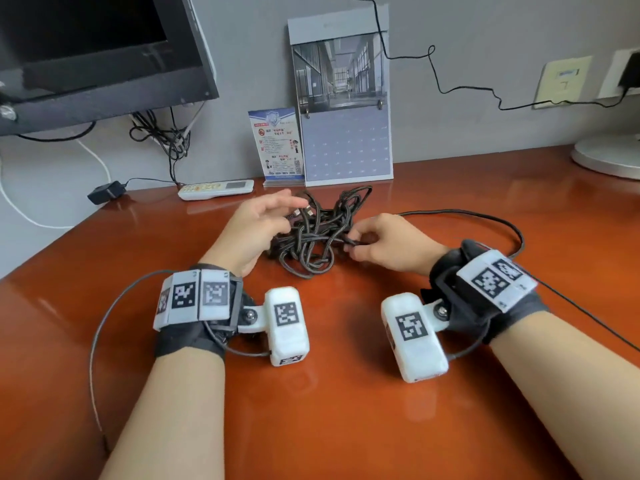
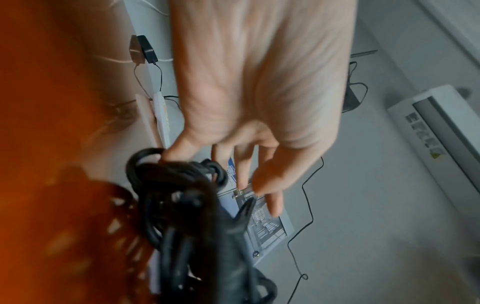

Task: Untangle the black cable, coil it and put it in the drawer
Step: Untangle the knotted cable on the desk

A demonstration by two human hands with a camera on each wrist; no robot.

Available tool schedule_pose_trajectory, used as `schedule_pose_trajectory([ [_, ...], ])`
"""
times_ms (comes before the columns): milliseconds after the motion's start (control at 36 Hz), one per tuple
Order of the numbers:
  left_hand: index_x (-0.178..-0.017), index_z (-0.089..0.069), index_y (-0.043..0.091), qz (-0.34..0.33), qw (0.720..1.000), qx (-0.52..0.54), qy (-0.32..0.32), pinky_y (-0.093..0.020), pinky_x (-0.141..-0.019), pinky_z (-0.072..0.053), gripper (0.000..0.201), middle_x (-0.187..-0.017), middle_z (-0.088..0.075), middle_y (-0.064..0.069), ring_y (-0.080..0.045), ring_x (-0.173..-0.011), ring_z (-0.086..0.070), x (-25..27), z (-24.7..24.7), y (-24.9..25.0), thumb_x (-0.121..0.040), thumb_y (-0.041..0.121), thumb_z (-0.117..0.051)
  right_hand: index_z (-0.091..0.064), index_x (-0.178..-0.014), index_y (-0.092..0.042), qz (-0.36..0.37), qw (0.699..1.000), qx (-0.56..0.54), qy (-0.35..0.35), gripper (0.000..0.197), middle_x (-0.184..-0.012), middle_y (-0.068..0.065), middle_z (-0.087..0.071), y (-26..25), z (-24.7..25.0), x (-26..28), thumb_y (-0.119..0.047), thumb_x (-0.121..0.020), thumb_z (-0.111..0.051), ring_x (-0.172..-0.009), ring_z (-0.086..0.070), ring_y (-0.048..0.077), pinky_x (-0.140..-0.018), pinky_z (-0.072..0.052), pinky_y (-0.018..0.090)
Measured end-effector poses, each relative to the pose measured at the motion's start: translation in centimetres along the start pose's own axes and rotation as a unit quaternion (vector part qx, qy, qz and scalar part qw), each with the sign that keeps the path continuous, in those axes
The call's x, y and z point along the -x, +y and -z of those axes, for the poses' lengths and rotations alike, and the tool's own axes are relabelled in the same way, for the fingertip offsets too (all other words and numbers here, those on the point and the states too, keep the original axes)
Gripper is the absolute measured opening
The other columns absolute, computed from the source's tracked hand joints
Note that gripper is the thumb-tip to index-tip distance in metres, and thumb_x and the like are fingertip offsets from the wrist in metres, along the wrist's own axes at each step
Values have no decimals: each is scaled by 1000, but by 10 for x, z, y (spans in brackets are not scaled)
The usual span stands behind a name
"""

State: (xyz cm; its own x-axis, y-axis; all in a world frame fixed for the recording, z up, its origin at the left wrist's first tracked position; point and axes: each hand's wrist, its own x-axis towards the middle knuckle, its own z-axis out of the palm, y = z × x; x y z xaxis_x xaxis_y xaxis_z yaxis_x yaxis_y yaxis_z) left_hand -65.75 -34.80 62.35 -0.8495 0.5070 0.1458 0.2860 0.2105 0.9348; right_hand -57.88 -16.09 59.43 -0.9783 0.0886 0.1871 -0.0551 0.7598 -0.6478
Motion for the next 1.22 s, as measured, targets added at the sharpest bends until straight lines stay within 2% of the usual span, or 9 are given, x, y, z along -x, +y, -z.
schedule_pose_trajectory([
  [111,-81,-67,30,-47,997,-65,12,-33,-97,-36,30,-128,-50,11,-5,-115,-50,3,0,-1,-85,1,-59,-53,-72,-27,9,993,-54,105,23,-64,-11,-54,4,3,0,-8,-83,-59,-53,-48,2,-54,-37,11],
  [222,-91,-69,29,-106,976,-186,21,-16,-95,-27,21,-118,-48,11,-2,-107,-45,4,-6,5,-83,11,-65,-54,-67,-23,10,986,-96,138,23,-61,-6,-60,-5,2,3,-11,-86,-54,-55,-53,11,-64,-46,26],
  [306,-85,-71,27,-135,955,-257,61,-19,-98,-21,11,-111,-47,6,-8,-110,-35,4,-8,5,-81,17,-69,-57,-66,-21,21,982,-83,167,21,-68,1,-65,-14,0,5,-15,-85,-56,-68,-60,21,-71,-48,31],
  [444,-74,-67,25,-157,939,-301,47,-3,-63,-30,18,-79,-47,10,0,-71,-45,6,-13,5,-70,9,-73,-55,-65,-19,11,967,-43,251,20,-68,6,-65,-28,-10,5,-23,-84,-53,-73,-59,27,-68,-47,35],
  [528,-76,-74,22,-174,932,-314,60,-2,-59,-31,18,-71,-51,14,1,-62,-48,7,-14,4,-66,7,-75,-55,-63,-17,-54,971,-20,233,31,-65,2,-60,-35,-13,5,-40,-83,-51,-72,-54,26,-60,-39,32],
  [611,-79,-78,18,-192,925,-320,73,-13,-62,-36,17,-71,-56,8,-6,-63,-49,9,-19,4,-66,8,-77,-50,-58,-16,-100,978,-11,182,44,-63,1,-60,-35,-15,7,-52,-82,-52,-69,-55,24,-57,-36,30],
  [778,-77,-78,21,-192,919,-330,98,-19,-71,-40,14,-65,-52,21,-8,-68,-53,12,-26,10,-65,14,-78,-37,-51,-16,-119,977,-39,174,44,-52,-1,-42,-33,-13,8,-37,-84,-55,-54,-40,17,-49,-31,30],
  [1028,-70,-76,24,-146,944,-258,143,-3,-55,-41,11,-59,-59,20,5,-59,-57,16,-29,18,-62,16,-78,-34,-54,-16,-104,967,-52,226,40,-52,-1,-37,-39,-12,10,-34,-83,-55,-52,-34,17,-51,-29,33],
  [1222,-65,-70,23,-40,989,-58,132,-8,-51,-41,18,-51,-62,18,9,-49,-53,12,-14,13,-70,7,-76,-34,-55,-17,-41,953,-71,292,36,-51,-3,-37,-47,-8,14,-31,-79,-56,-60,-36,23,-54,-29,32],
])
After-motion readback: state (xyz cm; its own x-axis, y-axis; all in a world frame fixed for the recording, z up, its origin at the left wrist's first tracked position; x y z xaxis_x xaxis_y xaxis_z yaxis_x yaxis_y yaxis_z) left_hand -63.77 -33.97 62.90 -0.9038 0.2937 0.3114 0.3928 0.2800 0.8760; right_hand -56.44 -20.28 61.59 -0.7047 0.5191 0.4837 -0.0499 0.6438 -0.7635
